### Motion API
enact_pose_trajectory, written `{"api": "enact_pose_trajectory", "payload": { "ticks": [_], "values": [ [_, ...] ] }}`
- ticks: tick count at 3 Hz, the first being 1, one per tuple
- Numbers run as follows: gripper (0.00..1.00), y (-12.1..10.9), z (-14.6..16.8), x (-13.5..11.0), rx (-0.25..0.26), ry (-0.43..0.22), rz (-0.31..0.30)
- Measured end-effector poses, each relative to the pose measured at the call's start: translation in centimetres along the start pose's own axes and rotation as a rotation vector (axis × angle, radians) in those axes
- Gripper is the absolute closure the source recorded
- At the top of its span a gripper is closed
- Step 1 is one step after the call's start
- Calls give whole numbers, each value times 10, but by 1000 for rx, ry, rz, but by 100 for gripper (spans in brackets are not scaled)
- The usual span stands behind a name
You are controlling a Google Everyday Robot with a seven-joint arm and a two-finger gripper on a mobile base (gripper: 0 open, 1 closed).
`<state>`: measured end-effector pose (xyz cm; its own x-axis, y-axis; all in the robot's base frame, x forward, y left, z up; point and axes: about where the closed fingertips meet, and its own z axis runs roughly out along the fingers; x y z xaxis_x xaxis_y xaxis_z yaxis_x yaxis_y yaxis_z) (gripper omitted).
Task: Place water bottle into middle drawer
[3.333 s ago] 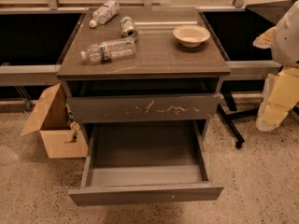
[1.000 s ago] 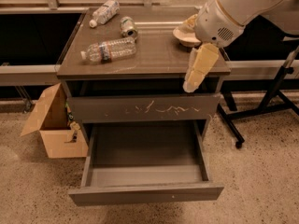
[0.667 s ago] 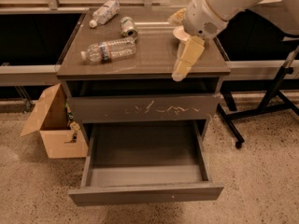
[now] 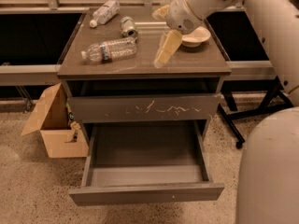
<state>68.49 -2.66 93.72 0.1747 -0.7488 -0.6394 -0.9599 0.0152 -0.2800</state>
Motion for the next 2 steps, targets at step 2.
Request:
{"api": "enact_pose_trajectory", "payload": {
  "ticks": [2],
  "values": [
    [0, -19, 49, -6, -10, -112, 41]
  ]
}}
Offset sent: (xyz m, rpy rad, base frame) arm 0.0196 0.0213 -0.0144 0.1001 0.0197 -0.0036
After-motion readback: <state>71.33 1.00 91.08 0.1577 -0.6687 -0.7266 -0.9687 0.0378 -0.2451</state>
